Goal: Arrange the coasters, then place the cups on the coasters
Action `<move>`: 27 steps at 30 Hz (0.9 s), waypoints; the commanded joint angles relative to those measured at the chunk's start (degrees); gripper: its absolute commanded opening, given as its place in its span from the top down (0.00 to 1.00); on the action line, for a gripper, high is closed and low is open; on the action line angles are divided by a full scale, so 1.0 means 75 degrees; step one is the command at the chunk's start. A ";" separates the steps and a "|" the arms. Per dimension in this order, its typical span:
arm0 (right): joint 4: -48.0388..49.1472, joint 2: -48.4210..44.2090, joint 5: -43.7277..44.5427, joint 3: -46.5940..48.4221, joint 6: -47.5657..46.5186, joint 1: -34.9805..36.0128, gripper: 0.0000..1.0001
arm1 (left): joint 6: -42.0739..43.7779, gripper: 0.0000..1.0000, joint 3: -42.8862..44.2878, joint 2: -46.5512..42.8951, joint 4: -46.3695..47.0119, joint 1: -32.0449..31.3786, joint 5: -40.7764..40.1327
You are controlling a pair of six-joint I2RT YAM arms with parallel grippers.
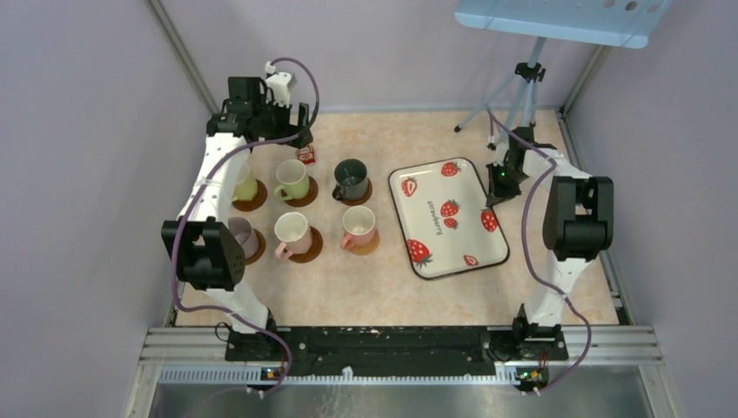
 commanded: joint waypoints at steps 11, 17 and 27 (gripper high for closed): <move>0.0406 -0.0189 0.0111 -0.0860 0.2674 -0.0064 1.00 | 0.0026 0.01 -0.0212 -0.0549 0.0436 -0.0007 -0.0084; 0.0387 -0.0273 0.0151 -0.0862 0.2113 -0.0019 1.00 | 0.0066 0.01 -0.0348 -0.0629 0.0474 -0.0003 -0.0110; 0.0025 -0.0544 0.0117 -0.1160 0.1125 -0.0178 1.00 | 0.0048 0.01 -0.0334 -0.0619 0.0498 -0.0003 -0.0060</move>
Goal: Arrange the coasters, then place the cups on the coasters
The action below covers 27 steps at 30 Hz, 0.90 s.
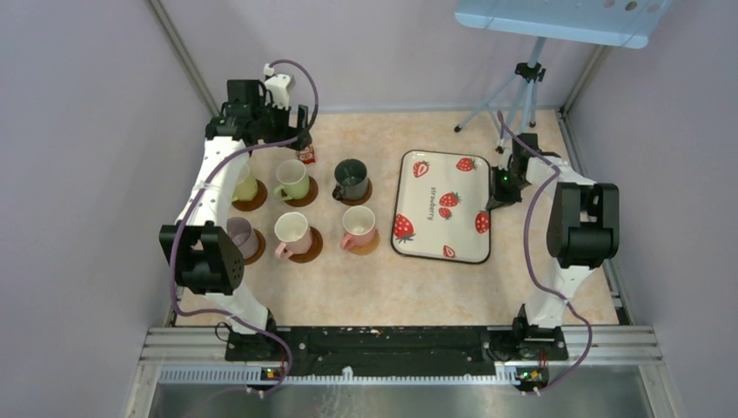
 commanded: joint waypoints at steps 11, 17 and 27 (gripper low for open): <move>-0.0576 0.0120 0.0137 -0.0019 -0.0806 -0.0173 1.00 | 0.0049 0.01 -0.0103 -0.0374 0.0419 -0.0003 0.0067; -0.0612 0.0113 0.0127 0.0298 -0.0603 -0.0204 0.74 | 0.0121 0.01 -0.0082 -0.0348 0.0374 -0.0003 -0.0017; -0.1340 -0.0238 -0.0434 0.1742 -0.1338 -0.0255 0.32 | 0.0551 0.01 0.1105 0.0343 -0.0606 -0.0003 -0.0454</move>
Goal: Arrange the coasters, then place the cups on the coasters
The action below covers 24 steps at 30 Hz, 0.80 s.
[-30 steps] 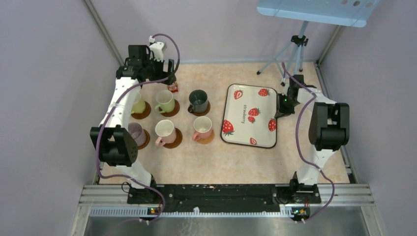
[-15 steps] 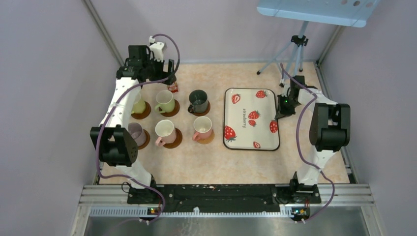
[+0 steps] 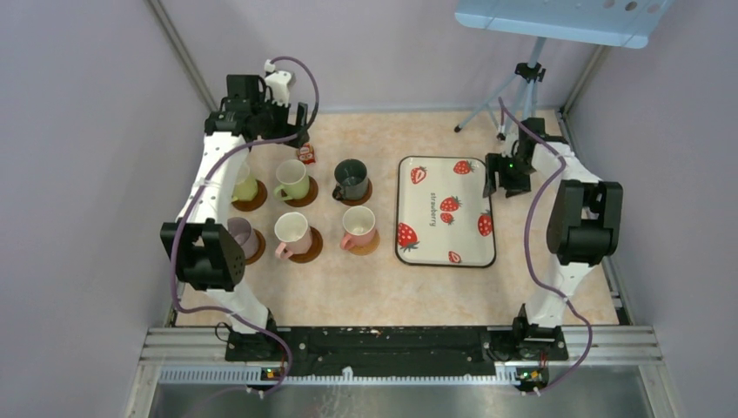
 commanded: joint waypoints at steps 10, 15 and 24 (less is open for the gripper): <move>-0.0434 -0.1169 -0.1726 0.1498 -0.1123 0.0287 0.18 | 0.0540 0.01 0.2332 0.1397 -0.1657 -0.0002 -0.0410; 0.0010 -0.1382 -0.1451 0.1303 -0.1071 0.1096 0.18 | 0.0481 0.01 0.2124 0.1493 -0.1545 -0.0098 -0.0107; 0.0342 -0.1455 -0.1480 0.1266 -0.0784 0.1276 0.18 | 0.0448 0.01 0.1772 0.1464 -0.1415 -0.0372 -0.0460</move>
